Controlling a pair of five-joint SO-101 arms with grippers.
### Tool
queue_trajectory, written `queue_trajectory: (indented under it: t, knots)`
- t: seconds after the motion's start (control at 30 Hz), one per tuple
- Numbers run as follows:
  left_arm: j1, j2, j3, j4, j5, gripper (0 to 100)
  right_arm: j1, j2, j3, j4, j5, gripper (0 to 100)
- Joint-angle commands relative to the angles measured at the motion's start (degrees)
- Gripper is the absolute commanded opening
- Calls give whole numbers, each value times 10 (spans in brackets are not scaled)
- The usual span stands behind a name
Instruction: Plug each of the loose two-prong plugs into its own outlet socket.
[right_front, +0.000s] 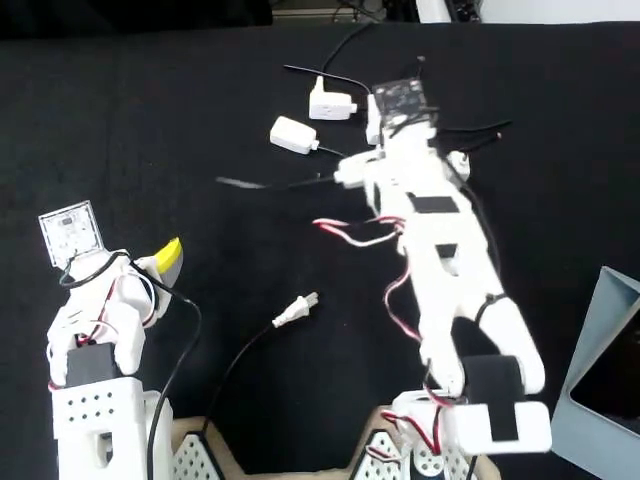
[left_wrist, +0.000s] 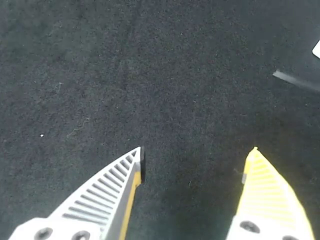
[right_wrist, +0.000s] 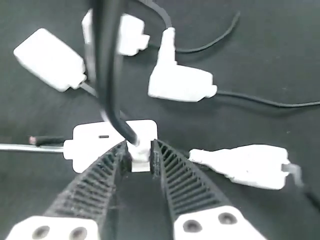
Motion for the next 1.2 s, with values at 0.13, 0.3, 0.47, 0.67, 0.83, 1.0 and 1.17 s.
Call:
queue_trajectory:
  t: [0.13,0.3,0.47,0.67,0.83,1.0,1.17]
  knots:
    - [-1,-4,0,-13,-6,317,25,27,-126,87,-65,141]
    - [-1,-4,4,-15,-6,317,-33,25,-242,244,-65,149]
    - [-1,-4,5,-15,-7,317,-101,75,-341,281,-60,149]
    - [-1,-4,5,-13,-7,317,-140,238,-469,283,-33,149]
    - [-1,-4,5,-13,-7,317,-142,367,-599,311,-21,165]
    - [-1,-4,5,-13,-7,317,-142,456,-754,452,-16,248]
    - [-1,-4,5,-13,-7,317,-149,512,-852,522,-16,256]
